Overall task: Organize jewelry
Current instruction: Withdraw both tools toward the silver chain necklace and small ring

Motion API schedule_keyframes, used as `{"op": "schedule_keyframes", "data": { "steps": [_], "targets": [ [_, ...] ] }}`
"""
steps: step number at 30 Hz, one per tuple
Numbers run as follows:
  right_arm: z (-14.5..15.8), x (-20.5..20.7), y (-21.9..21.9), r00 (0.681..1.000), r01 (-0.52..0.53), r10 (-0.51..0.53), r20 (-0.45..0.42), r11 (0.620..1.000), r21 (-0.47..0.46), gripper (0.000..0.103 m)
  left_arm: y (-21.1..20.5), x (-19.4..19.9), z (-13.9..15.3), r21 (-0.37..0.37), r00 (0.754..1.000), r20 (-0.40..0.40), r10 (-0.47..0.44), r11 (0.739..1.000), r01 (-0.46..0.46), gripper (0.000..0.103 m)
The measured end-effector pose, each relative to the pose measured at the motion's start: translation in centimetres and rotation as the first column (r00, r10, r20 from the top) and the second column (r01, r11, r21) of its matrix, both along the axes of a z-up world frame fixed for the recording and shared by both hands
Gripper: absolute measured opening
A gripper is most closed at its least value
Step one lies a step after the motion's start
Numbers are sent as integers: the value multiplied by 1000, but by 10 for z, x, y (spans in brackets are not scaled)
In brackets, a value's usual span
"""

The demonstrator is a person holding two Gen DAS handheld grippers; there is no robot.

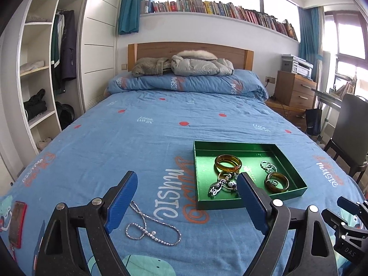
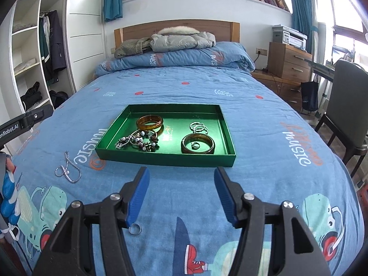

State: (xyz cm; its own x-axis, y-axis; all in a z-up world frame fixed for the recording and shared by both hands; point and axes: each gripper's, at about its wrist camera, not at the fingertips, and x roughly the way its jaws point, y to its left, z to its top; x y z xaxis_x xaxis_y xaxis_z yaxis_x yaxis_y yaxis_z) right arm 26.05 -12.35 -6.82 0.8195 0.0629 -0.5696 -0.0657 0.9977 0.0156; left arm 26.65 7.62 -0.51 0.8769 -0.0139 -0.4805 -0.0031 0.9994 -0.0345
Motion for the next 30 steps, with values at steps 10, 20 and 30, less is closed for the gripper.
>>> {"op": "schedule_keyframes", "data": {
  "steps": [10,20,30],
  "targets": [
    [12,-46,2,997,-55,56,48,998,-27,59,-26,-68,4,102,1000,-21,23,995,-21,90],
    [24,-101,-1,991,-98,103,83,993,-62,59,-40,-134,17,147,997,-40,62,988,-56,90],
    [45,-157,-7,980,-144,149,135,989,-41,59,-57,-188,36,119,997,-64,37,992,-29,90]
  ]
}}
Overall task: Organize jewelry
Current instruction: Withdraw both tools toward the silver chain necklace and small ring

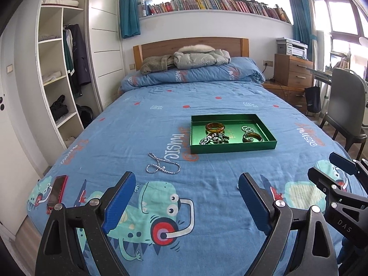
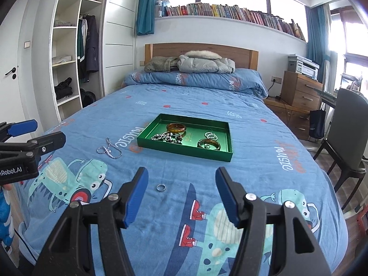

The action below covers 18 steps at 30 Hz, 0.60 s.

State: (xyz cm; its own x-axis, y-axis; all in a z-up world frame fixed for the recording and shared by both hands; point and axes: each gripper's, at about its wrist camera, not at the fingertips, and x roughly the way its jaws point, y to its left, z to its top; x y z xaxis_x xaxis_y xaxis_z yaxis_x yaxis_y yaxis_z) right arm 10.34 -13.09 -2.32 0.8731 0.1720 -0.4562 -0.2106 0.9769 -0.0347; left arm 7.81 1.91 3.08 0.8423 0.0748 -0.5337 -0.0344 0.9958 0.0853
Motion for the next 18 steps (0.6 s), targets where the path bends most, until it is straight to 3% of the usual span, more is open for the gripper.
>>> {"op": "schedule_keyframes", "data": {
  "steps": [7,18],
  "targets": [
    [15,-33,-22,999,26,-27,39,999,27,59,-12,-27,10,14,1000,7,-14,1000,14,90],
    [16,-53,-42,998,48,-50,45,997,60,59,-22,-44,14,41,1000,11,-25,999,25,90]
  ]
}}
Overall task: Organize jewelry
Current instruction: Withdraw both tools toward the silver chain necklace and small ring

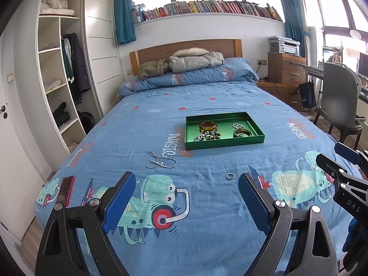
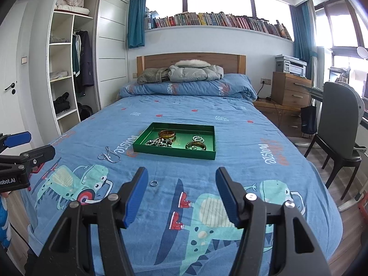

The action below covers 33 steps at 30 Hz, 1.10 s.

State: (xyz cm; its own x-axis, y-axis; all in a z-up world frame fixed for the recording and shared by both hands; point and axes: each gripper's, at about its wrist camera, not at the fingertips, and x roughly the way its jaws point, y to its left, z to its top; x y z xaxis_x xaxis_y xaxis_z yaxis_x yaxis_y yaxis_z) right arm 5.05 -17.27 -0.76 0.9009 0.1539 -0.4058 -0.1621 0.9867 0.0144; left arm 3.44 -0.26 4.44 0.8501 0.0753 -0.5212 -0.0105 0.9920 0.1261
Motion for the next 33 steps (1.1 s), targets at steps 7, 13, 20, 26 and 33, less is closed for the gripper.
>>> {"op": "schedule_keyframes", "data": {
  "steps": [7,13,20,26,33],
  "targets": [
    [-1,-4,-12,1000,23,-23,6,1000,8,59,-4,0,-3,3,1000,-7,-9,1000,9,90],
    [-8,-1,-19,999,36,-36,-11,999,14,59,-9,6,-11,-11,999,-29,-40,999,40,91],
    [-21,9,-24,998,37,-37,-46,999,18,59,-9,21,-28,-37,996,-72,-59,998,57,91],
    [-35,28,-24,996,35,-33,-86,999,22,59,-1,41,-45,-49,992,-118,-45,998,39,91],
    [-64,61,-6,987,-21,22,-161,1000,6,59,41,77,-78,-73,985,-174,4,997,-17,91]
  ]
}}
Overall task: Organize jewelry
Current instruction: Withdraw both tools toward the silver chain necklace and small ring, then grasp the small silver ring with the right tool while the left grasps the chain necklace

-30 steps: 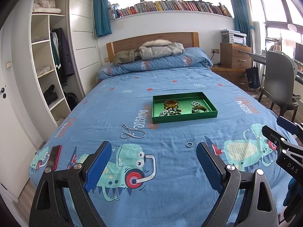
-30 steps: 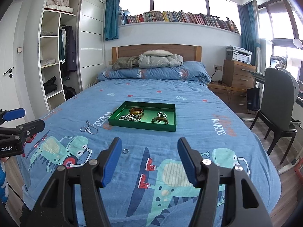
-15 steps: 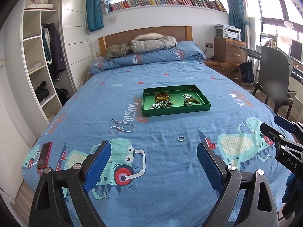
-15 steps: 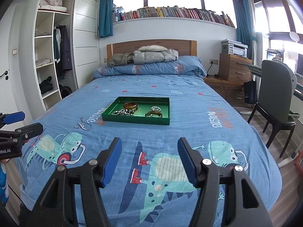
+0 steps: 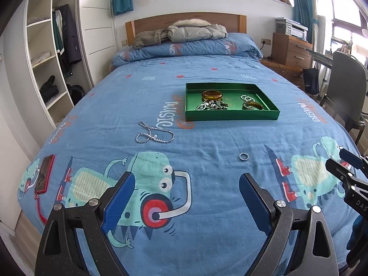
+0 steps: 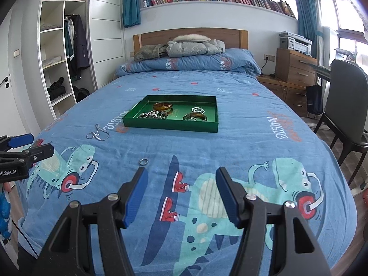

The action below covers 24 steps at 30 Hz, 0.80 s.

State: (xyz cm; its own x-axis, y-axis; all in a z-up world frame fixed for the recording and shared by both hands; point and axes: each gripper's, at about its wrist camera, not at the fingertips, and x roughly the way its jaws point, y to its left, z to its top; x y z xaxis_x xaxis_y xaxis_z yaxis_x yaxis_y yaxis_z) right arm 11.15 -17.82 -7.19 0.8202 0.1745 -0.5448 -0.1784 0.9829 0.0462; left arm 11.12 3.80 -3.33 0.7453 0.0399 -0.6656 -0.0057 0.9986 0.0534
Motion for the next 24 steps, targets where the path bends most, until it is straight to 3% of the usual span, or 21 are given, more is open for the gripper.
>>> {"op": "schedule_keyframes", "data": {
  "steps": [9,17,21,24],
  "targets": [
    [-43,54,31,990,-98,99,-99,995,11,59,70,69,-47,-111,996,-77,40,993,-48,91],
    [-75,109,52,966,-181,191,-176,981,69,59,96,155,-97,-228,981,-192,-1,973,-44,91],
    [-90,133,62,950,-217,231,-208,972,90,59,96,188,-113,-243,973,-227,40,965,-97,91],
    [-100,144,71,940,-244,258,-222,966,89,59,89,210,-115,-208,973,-220,67,972,-114,95]
  ]
}}
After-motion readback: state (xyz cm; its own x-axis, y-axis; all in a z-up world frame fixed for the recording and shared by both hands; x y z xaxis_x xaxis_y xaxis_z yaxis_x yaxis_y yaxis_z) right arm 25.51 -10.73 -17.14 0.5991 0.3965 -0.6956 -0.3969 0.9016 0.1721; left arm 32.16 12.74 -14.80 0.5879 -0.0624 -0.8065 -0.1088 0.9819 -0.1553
